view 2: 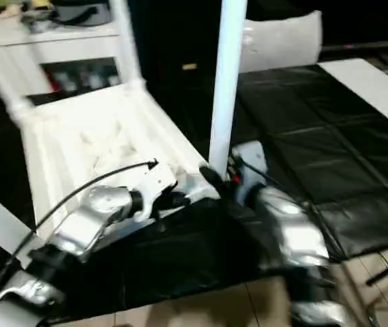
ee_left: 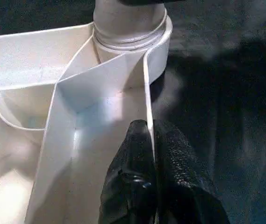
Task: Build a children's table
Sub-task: Rotate leg to tighten
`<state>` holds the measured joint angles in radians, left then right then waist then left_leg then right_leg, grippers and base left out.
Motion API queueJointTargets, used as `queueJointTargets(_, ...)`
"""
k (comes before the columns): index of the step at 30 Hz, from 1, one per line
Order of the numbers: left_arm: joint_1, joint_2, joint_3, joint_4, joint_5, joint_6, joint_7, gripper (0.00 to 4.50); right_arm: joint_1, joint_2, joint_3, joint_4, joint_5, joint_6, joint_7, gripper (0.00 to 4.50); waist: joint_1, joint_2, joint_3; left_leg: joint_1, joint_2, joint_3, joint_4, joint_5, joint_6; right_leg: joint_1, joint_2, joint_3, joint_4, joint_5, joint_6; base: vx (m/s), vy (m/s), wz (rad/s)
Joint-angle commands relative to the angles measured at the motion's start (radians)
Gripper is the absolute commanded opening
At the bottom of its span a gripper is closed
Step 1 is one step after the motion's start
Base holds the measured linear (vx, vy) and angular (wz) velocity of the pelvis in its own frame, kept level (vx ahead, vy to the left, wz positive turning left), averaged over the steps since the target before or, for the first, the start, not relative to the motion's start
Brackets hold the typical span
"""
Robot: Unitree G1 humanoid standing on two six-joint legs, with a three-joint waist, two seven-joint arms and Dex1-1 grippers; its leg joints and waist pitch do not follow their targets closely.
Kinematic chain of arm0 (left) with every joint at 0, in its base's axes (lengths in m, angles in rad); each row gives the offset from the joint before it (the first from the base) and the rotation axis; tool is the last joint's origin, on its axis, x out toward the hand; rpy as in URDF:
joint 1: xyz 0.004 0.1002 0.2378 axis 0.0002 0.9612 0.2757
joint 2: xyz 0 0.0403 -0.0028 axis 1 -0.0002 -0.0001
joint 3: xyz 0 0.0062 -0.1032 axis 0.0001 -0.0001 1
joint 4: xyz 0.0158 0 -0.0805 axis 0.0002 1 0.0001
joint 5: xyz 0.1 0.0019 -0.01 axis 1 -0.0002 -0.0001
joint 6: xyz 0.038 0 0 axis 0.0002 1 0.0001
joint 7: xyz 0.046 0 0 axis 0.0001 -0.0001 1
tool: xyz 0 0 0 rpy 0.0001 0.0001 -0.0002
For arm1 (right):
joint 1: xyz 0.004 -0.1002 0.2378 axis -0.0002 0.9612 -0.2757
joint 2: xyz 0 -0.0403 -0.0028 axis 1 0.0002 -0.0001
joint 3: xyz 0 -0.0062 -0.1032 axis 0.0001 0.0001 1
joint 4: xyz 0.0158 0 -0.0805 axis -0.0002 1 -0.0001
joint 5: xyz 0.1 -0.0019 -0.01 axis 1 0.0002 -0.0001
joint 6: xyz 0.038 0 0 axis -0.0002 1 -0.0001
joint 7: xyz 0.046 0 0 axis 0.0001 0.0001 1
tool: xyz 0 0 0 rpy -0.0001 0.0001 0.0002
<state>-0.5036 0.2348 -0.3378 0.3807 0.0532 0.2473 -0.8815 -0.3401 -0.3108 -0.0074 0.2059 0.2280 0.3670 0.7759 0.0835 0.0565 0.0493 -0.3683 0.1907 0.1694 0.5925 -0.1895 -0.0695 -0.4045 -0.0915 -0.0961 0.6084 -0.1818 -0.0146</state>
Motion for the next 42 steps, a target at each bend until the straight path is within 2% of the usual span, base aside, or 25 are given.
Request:
queueJointTargets(1, -0.007, 0.007, -0.010, -0.057, -0.014, -0.046, -0.045, 0.00, 0.005, -0.012, 0.017, -0.031, 0.022, -0.017, 0.070, 3.59, 0.003, -0.011, -0.066, 0.001, 0.033, -0.007, -0.062, -0.172, 0.075, 0.061, -0.058, 0.050, -0.085, -0.243, -0.173, 0.000, 0.000, 0.00)
queueJointTargets(3, 0.005, 0.040, -0.021, -0.062, -0.035, -0.089, -0.127, 0.00, 0.003, -0.075, 0.014, -0.039, 0.042, -0.009, 0.157, 3.85, 0.011, -0.012, -0.067, 0.003, 0.033, -0.007, -0.062, -0.175, 0.076, 0.061, -0.057, 0.050, -0.084, -0.244, -0.174, 0.000, 0.000, 0.00)
queueJointTargets(5, 0.008, 0.100, -0.059, -0.057, -0.037, -0.146, -0.226, 0.00, 0.007, -0.155, 0.041, -0.048, 0.047, -0.023, 0.271, 3.97, 0.017, -0.012, -0.069, 0.004, 0.036, -0.008, -0.061, -0.167, 0.080, 0.061, -0.057, 0.050, -0.080, -0.221, -0.183, 0.000, 0.000, 0.00)
queueJointTargets(7, 0.004, 0.125, -0.075, -0.044, -0.028, -0.173, -0.260, 0.00, 0.007, -0.187, 0.063, -0.048, 0.041, -0.032, 0.320, 3.97, 0.023, -0.011, -0.068, 0.004, 0.037, -0.006, -0.060, -0.160, 0.082, 0.059, -0.056, 0.051, -0.075, -0.200, -0.192, 0.000, 0.000, 0.00)
queueJointTargets(11, 0.004, 0.170, -0.091, -0.051, -0.054, -0.189, -0.378, 0.00, -0.004, -0.236, 0.111, -0.031, 0.049, -0.046, 0.449, 3.97, 0.033, -0.014, -0.068, 0.005, 0.038, -0.006, -0.060, -0.170, 0.080, 0.058, -0.059, 0.050, -0.076, -0.229, -0.194, 0.000, 0.000, 0.00)
queueJointTargets(15, -0.001, 0.192, -0.103, -0.053, -0.065, -0.202, -0.435, 0.00, -0.020, -0.245, 0.142, -0.014, 0.055, -0.054, 0.508, 3.59, 0.036, -0.013, -0.067, 0.005, 0.040, -0.007, -0.061, -0.176, 0.076, 0.056, -0.060, 0.051, -0.074, -0.227, -0.207, 0.000, 0.000, 0.00)
queueJointTargets(18, -0.003, 0.206, -0.120, -0.050, -0.066, -0.214, -0.465, 0.00, -0.040, -0.230, 0.160, -0.002, 0.072, -0.052, 0.542, 3.20, 0.039, -0.014, -0.067, 0.004, 0.039, -0.006, -0.061, -0.188, 0.071, 0.057, -0.061, 0.051, -0.075, -0.251, -0.201, 0.000, 0.000, 0.00)
queueJointTargets(19, -0.003, 0.204, -0.118, -0.049, -0.068, -0.215, -0.468, 0.00, -0.045, -0.227, 0.161, -0.003, 0.078, -0.041, 0.550, 3.20, 0.039, -0.014, -0.067, 0.005, 0.039, -0.006, -0.062, -0.188, 0.070, 0.057, -0.060, 0.051, -0.075, -0.253, -0.200, 0.000, 0.000, 0.00)
queueJointTargets(23, -0.007, 0.192, -0.111, -0.033, -0.060, -0.222, -0.450, 0.00, -0.052, -0.226, 0.171, 0.006, 0.081, -0.032, 0.575, 2.82, 0.040, -0.017, -0.069, 0.005, 0.040, -0.007, -0.060, -0.171, 0.070, 0.057, -0.060, 0.051, -0.073, -0.244, -0.201, 0.000, 0.000, 0.00)
queueJointTargets(26, -0.010, 0.180, -0.100, -0.020, -0.052, -0.222, -0.426, 0.00, -0.054, -0.230, 0.179, 0.011, 0.088, -0.019, 0.598, 2.71, 0.040, -0.018, -0.068, 0.005, 0.040, -0.006, -0.060, -0.172, 0.071, 0.056, -0.060, 0.051, -0.073, -0.249, -0.201, 0.000, 0.000, 0.00)
queueJointTargets(28, -0.010, 0.176, -0.095, -0.020, -0.058, -0.216, -0.416, 0.00, -0.052, -0.234, 0.182, 0.013, 0.095, -0.015, 0.609, 2.38, 0.046, -0.019, -0.068, 0.007, 0.041, -0.006, -0.060, -0.171, 0.070, 0.055, -0.061, 0.052, -0.075, -0.263, -0.193, 0.000, 0.000, 0.00)
queueJointTargets(35, 0.015, 0.145, -0.065, -0.044, -0.090, -0.153, -0.363, 0.00, -0.007, -0.205, 0.164, -0.040, 0.142, 0.036, 0.580, 2.09, 0.055, -0.023, -0.068, 0.004, 0.040, -0.006, -0.059, -0.158, 0.069, 0.055, -0.062, 0.052, -0.075, -0.269, -0.184, 0.000, 0.000, 0.00)
queueJointTargets(38, 0.016, 0.096, -0.030, -0.071, -0.098, -0.060, -0.273, 0.00, 0.011, -0.139, 0.145, -0.061, 0.128, 0.064, 0.449, 2.07, 0.052, -0.023, -0.066, 0.005, 0.041, -0.006, -0.062, -0.164, 0.063, 0.054, -0.061, 0.052, -0.077, -0.288, -0.175, 0.000, 0.000, 0.00)
queueJointTargets(39, 0.010, 0.073, -0.015, -0.081, -0.097, -0.016, -0.229, 0.00, 0.014, -0.107, 0.147, -0.063, 0.099, 0.053, 0.379, 2.07, 0.046, -0.022, -0.063, 0.004, 0.036, -0.007, -0.065, -0.190, 0.045, 0.055, -0.062, 0.049, -0.084, -0.356, -0.156, 0.000, 0.000, 0.00)
queueJointTargets(40, 0.007, 0.059, -0.006, -0.086, -0.097, 0.006, -0.201, 0.00, 0.014, -0.085, 0.147, -0.062, 0.081, 0.050, 0.331, 2.07, 0.044, -0.020, -0.062, 0.004, 0.036, -0.009, -0.066, -0.195, 0.038, 0.053, -0.062, 0.048, -0.086, -0.378, -0.148, 0.000, 0.000, 0.00)
queueJointTargets(42, -0.016, -0.021, 0.039, -0.097, -0.099, 0.105, -0.067, 0.00, -0.009, 0.014, 0.131, -0.023, 0.007, 0.082, 0.103, 2.06, 0.023, -0.021, -0.056, 0.003, 0.028, -0.011, -0.070, -0.226, 0.015, 0.052, -0.060, 0.043, -0.100, -0.467, -0.108, -0.026, 0.000, -0.04)
